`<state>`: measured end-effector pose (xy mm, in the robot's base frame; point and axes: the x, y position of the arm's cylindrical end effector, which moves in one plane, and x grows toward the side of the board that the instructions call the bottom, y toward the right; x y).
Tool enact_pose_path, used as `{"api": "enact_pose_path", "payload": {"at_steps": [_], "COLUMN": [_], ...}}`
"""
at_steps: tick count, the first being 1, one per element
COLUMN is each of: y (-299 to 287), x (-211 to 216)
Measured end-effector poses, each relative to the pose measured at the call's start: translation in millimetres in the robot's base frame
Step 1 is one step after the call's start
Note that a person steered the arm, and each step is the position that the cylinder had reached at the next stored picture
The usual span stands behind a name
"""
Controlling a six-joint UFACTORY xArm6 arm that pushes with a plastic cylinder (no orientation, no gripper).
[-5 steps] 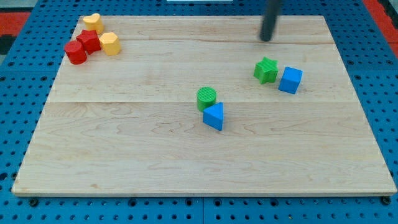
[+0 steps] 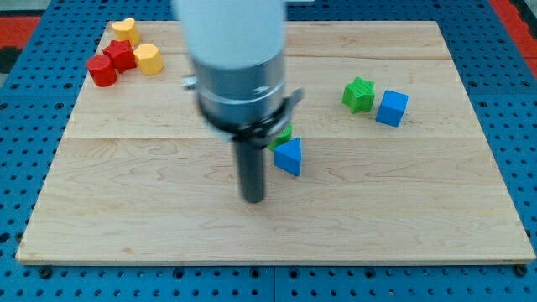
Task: Move the triangle and green circle horizontally to the cube
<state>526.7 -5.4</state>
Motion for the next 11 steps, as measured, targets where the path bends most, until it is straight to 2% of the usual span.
{"api": "enact_pose_path", "payload": {"at_steps": [4,5,6,7,8,9,10,11], "y": [86,28,-59,26,41,-27,-16,74], "x": [-107,-24,-39,-48,-70,-54,-94,-97]}}
